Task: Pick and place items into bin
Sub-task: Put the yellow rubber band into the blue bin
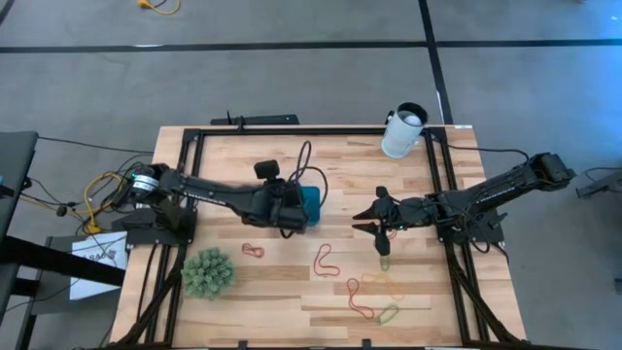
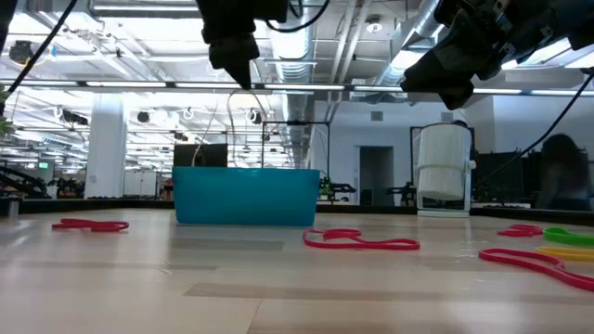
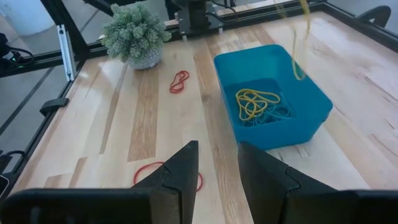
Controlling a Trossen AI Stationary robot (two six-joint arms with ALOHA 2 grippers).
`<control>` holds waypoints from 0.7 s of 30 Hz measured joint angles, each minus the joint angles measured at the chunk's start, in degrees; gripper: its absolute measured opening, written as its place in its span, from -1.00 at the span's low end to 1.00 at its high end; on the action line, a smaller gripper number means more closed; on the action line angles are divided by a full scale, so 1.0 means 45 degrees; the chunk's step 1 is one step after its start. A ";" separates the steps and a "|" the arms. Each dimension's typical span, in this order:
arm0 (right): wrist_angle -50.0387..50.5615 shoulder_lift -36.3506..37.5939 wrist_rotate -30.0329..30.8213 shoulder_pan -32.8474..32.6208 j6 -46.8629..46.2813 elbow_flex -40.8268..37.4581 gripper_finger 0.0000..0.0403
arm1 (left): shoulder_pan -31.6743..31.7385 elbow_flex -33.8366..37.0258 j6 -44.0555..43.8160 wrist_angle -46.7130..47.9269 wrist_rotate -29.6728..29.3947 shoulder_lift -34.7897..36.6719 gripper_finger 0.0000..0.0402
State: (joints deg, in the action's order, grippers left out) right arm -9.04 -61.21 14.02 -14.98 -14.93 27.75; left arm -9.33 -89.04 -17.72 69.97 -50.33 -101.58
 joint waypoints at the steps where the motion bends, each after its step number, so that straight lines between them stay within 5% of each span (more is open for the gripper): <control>1: 0.0000 0.0000 0.0000 0.0000 0.0034 0.0000 -0.47 | 0.0055 0.0056 -0.0004 -0.0014 0.0271 0.0000 -1.00; 21: 0.0005 -0.0005 0.0000 0.0000 0.0070 0.0000 -0.47 | 0.0132 0.3431 0.1030 -0.5072 0.4026 0.0005 -1.00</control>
State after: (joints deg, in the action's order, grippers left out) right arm -9.02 -61.23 14.02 -14.98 -14.61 27.75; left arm -8.73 -73.60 -13.08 47.15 -32.21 -101.56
